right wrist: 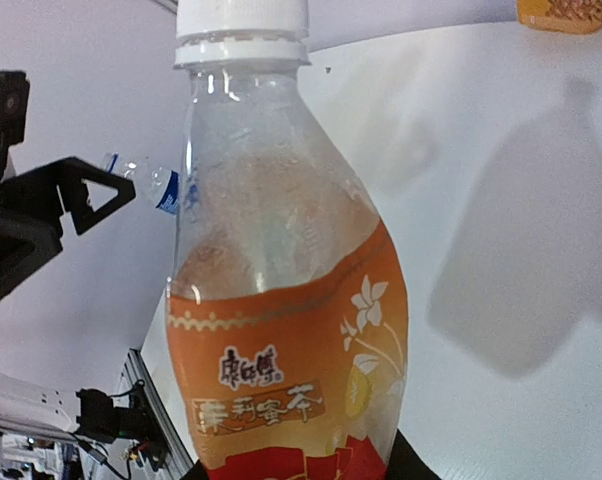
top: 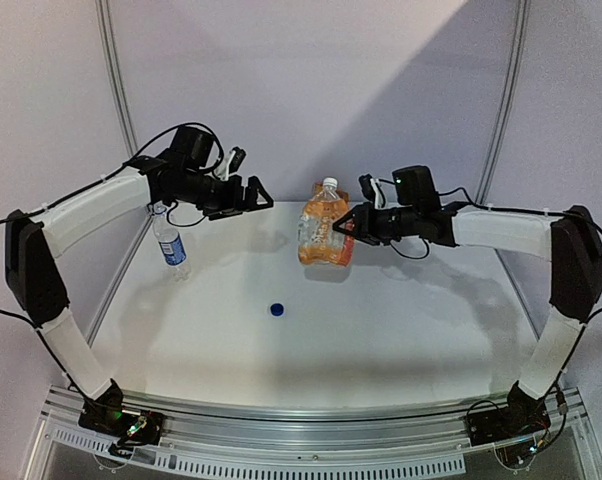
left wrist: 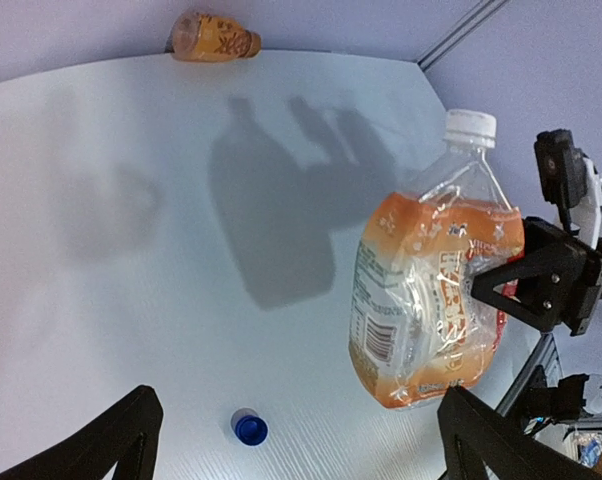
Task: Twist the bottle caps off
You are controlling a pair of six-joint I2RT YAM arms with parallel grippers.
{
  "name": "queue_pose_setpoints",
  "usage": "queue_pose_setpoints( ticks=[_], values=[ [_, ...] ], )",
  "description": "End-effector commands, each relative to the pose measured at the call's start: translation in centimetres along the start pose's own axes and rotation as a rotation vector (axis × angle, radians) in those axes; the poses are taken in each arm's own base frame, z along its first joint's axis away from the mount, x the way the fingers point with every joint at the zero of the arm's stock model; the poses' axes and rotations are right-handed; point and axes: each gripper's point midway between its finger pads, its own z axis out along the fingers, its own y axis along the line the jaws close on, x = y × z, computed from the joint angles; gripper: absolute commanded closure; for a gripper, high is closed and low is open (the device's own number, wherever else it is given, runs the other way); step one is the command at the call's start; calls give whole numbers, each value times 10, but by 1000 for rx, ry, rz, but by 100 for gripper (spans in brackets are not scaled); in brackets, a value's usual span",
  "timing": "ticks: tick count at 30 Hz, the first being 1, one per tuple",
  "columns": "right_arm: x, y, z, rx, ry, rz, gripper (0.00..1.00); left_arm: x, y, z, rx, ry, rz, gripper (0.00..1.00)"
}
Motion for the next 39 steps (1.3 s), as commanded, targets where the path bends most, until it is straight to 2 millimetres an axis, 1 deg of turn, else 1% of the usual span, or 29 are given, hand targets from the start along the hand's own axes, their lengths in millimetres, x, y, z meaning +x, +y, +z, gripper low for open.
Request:
queue_pose_setpoints(
  ticks=[1, 2, 5, 6, 10, 12, 13, 15, 17, 18, 20, 23, 26, 30, 33, 35, 37, 39],
  values=[
    [12, 15, -26, -3, -7, -195, 78, -15, -22, -22, 94, -94, 69, 1],
    [11, 22, -34, -15, -18, -221, 78, -17, -34, -28, 154, -106, 99, 1],
    [19, 29, -50, -30, -21, -299, 79, -22, -65, -43, 295, -121, 175, 1],
    [18, 36, -58, -39, -32, -329, 79, -23, -71, -47, 317, -124, 188, 1],
    [22, 43, -78, -33, -45, -400, 82, -30, -84, -55, 379, -153, 184, 1],
    [20, 43, -86, -9, -61, -419, 85, -34, -85, -56, 393, -178, 147, 1],
    [16, 44, -92, 15, -82, -425, 90, -37, -80, -55, 375, -192, 109, 1],
    [12, 42, -99, 50, -104, -416, 100, -43, -63, -51, 326, -227, 42, 1],
    [10, 41, -104, 67, -127, -406, 100, -46, -44, -48, 255, -258, -14, 1],
    [9, 41, -105, 68, -134, -395, 100, -48, -40, -48, 234, -274, -29, 1],
    [11, 41, -107, 68, -129, -375, 100, -52, -40, -50, 227, -282, -29, 1],
    [15, 39, -107, 72, -114, -357, 100, -55, -49, -56, 228, -284, 20, 1],
    [21, 43, -109, 40, -108, -363, 100, -55, -62, -67, 267, -301, 78, 1],
    [35, 67, -115, -93, -65, -410, 100, -51, -93, -82, 422, -285, 160, 1],
    [49, 71, -115, -118, -11, -441, 100, -44, -118, -92, 551, -251, 210, 3],
    [54, 73, -116, -118, 1, -472, 100, -38, -134, -96, 620, -215, 231, 5],
    [55, 76, -119, -116, 1, -496, 100, -33, -147, -96, 662, -185, 246, 8],
    [57, 79, -121, -124, 10, -504, 100, -27, -155, -94, 689, -153, 249, 11]
  ],
)
